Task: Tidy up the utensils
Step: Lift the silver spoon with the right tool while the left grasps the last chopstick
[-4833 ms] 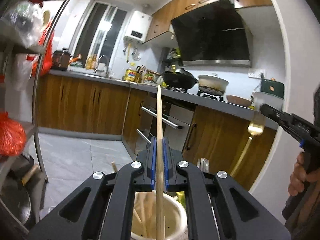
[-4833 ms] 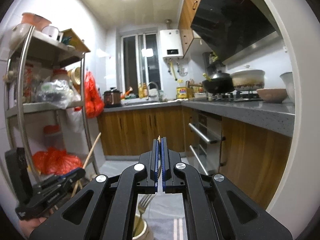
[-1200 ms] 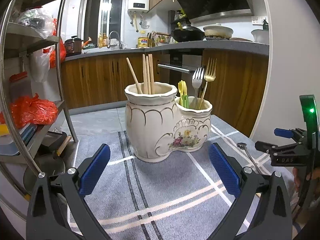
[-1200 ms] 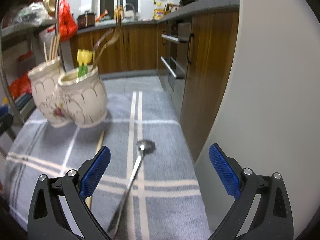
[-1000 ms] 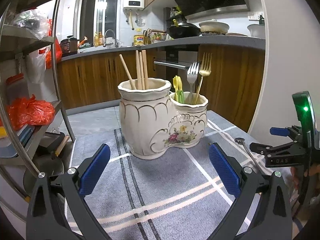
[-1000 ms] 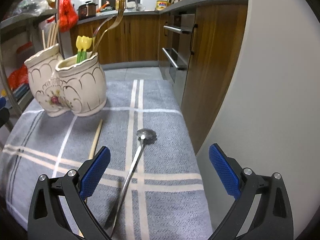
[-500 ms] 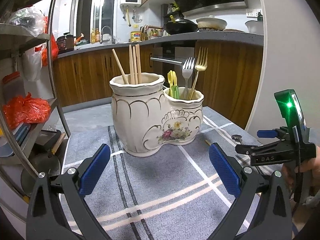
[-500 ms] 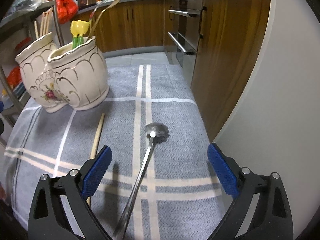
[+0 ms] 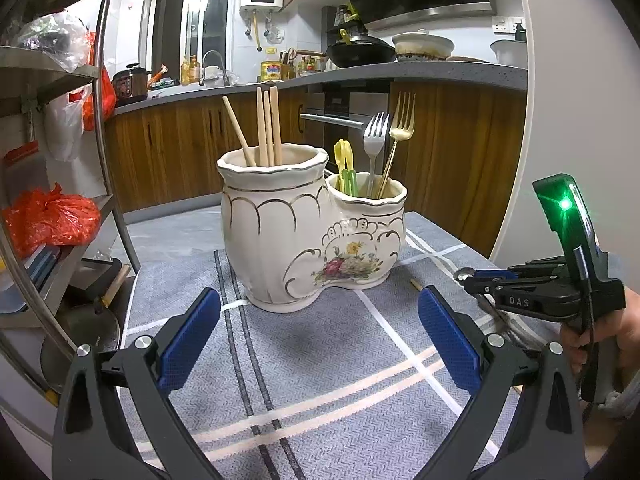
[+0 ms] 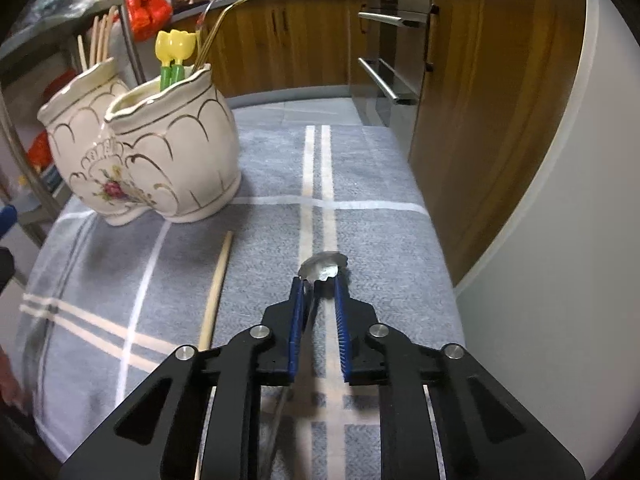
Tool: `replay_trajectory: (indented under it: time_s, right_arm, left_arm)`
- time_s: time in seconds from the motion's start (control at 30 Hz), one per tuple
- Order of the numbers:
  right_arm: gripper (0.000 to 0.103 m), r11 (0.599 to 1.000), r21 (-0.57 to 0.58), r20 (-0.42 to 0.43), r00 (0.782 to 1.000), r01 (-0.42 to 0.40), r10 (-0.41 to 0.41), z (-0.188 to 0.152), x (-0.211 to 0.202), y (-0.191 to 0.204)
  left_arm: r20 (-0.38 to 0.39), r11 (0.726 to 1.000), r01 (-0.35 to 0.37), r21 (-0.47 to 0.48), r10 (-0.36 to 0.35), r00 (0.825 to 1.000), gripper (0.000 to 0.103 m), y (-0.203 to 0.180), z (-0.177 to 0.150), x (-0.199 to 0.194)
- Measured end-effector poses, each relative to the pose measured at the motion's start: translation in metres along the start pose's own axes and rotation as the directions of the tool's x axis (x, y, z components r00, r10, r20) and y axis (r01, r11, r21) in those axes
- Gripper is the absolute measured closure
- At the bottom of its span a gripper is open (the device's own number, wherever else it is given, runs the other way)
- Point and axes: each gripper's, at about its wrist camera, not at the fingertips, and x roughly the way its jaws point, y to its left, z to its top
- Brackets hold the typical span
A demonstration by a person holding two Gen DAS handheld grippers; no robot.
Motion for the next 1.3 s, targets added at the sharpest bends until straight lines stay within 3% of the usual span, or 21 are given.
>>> replay_trajectory:
  time_s: [0.07,0.4,0.83,0.93,1.17,1.3]
  right_arm:
    - [0.099,0.999,0.017,0.007,1.0,-0.028,0.028,0.001,-0.001,-0.003]
    - [0.1,0.997,-0.017,0.136,0.988,-0.076,0.077,-0.003,-0.035,-0.006]
    - [0.1,0.999,-0.017,0.384,0.923,-0.029,0.033,-0.001,-0.076,-0.03]
    - [0.1,0.998,-0.018,0.407,0.912,-0.056,0.059,-0.001,-0.081,-0.033]
    - [0.1,0.999,-0.034,0.467,0.883,-0.03,0.042,-0.005,-0.091,-0.035]
    - [0.1,0.999,-0.013,0.471,0.881,-0.043,0.044,-0.006,-0.091,-0.043]
  left_arm:
    - [-0.011,1.0,0.018,-0.009,-0.019,1.0,0.006,-0.002,0.0,0.002]
    - [-0.095,0.997,0.071,-0.018,-0.072,0.993,0.006,-0.027,0.003,0.018]
    - [-0.211,0.999,0.048,0.012,-0.045,0.976,0.006,-0.074,-0.005,0.048]
    - [-0.253,0.998,0.056,0.02,-0.049,0.966,0.013,-0.089,-0.01,0.054]
    - [-0.325,0.996,0.082,0.035,-0.066,0.943,0.049,-0.119,-0.022,0.061]
    - [-0.362,0.995,0.087,0.052,-0.063,0.93,0.059,-0.131,-0.027,0.066]
